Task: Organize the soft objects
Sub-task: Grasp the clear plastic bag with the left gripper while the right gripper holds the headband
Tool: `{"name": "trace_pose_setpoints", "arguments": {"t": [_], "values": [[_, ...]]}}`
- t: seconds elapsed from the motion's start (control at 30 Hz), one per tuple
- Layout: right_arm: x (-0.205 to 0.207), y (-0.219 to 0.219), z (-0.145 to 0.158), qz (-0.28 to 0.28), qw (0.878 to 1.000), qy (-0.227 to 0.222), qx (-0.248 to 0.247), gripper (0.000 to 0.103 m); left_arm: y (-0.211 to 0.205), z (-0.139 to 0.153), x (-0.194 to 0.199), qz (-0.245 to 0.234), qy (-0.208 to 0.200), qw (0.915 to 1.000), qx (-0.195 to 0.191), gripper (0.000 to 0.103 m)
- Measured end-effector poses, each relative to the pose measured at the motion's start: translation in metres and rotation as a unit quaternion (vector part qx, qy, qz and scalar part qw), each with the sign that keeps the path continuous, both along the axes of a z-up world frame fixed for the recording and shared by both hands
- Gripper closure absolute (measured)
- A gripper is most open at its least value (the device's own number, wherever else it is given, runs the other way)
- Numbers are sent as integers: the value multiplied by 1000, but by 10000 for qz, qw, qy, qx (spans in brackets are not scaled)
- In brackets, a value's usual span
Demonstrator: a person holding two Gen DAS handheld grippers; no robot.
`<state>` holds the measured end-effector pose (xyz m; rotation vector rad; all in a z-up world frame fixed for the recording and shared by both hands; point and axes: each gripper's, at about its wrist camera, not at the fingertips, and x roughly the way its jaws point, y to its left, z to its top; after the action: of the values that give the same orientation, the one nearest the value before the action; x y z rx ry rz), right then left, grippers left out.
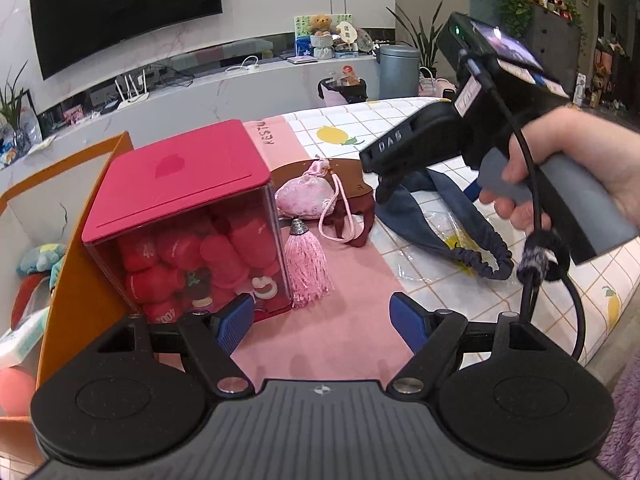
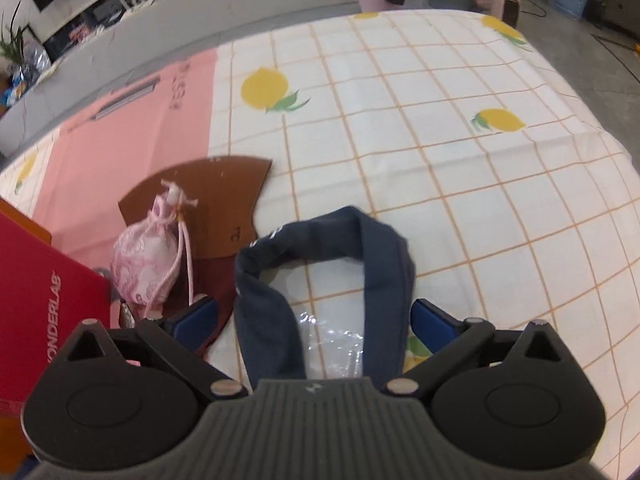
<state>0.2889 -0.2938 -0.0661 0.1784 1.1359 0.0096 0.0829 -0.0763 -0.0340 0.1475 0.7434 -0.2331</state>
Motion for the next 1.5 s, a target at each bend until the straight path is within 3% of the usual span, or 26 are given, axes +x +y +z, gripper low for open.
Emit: {"name": "trace_pose_setpoints", "arguments": {"t": [0.17,0.27,0.4,0.47,0.5,0.7,0.97,1.07,1.2,1.37,1.5], "values": [[1,4,-9,164,9997,-51,-186,3,4,-1,5,45,149,9998,-149,12],[-2,5,-5,179,9991,-212,-320,17,6,-2,4,-15,186,9996,-195,12],[-7,4,0,299,9976,-401,-474,56,6,-3,5,-4,176,9997,-196,12],[-9,4,1,398,9967,-414,-570,80,5,-3,5,-2,158,9997,-170,12],[-10,3,2,403,9964,-443,-597,98,4,-3,5,1,162,9997,-164,12],[-14,-11,7,221,9986,-474,-45,101,5,-4,4,30,93,9999,-97,12],[-50,-42,56,-150,9875,-948,1251,101,1,-1,-1,-111,-97,9998,-120,12],[-65,-48,71,-16,9853,-1045,1349,101,-2,-2,-2,-212,-124,9996,-163,12],[-69,-57,63,-106,9844,-806,1560,101,-9,-4,-1,-493,24,9980,-405,12],[-69,-54,63,16,9868,-769,1423,101,-31,-4,2,-1101,-202,9911,-720,12],[-70,-57,60,126,9869,-652,1469,101,-49,-9,17,-1486,-24,9833,-1052,12]]}}
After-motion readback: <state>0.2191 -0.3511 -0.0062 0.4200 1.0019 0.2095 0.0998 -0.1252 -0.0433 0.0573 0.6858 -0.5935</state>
